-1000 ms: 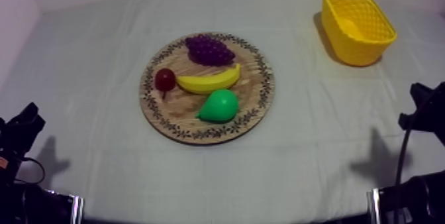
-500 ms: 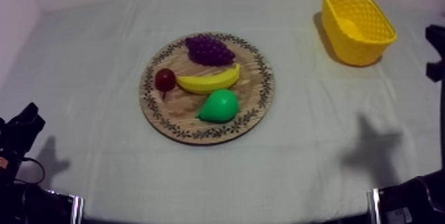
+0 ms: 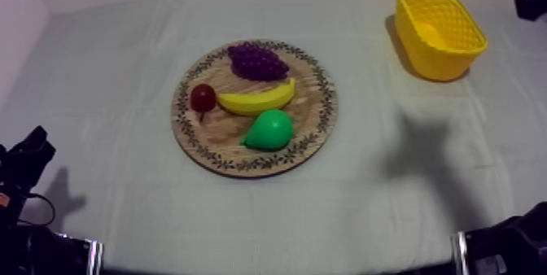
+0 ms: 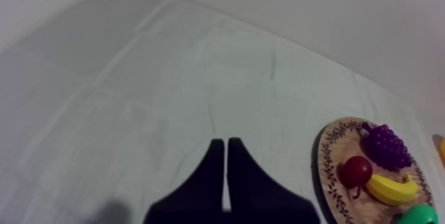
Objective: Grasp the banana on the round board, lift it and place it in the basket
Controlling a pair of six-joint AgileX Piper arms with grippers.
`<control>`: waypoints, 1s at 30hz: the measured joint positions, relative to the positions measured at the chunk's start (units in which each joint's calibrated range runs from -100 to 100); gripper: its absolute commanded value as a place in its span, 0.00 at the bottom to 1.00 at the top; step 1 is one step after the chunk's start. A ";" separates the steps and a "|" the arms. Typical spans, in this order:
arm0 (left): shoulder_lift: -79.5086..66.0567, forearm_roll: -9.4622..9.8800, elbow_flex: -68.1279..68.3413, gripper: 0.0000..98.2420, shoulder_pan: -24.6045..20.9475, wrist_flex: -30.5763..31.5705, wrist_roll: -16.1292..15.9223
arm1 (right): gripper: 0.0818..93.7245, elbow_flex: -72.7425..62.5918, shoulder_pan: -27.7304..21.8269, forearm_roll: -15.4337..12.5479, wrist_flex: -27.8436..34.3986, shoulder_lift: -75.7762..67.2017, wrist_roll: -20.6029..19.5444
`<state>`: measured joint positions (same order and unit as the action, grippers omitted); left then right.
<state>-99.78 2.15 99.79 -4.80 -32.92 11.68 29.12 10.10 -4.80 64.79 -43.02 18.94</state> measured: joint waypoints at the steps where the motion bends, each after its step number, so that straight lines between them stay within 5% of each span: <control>1: 0.00 0.00 0.00 0.00 0.00 0.00 0.00 | 0.01 -1.82 0.71 0.00 1.03 1.69 0.00; 20: 0.00 0.00 0.00 0.00 0.00 0.00 0.00 | 0.01 -29.24 14.82 1.05 21.81 28.28 -0.72; 30: 0.00 0.00 0.00 0.00 0.00 0.00 0.00 | 0.01 -34.84 18.00 1.26 26.45 35.81 0.13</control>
<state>-99.78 2.15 99.79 -4.80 -32.92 11.68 -5.72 28.10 -3.54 91.24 -7.21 19.07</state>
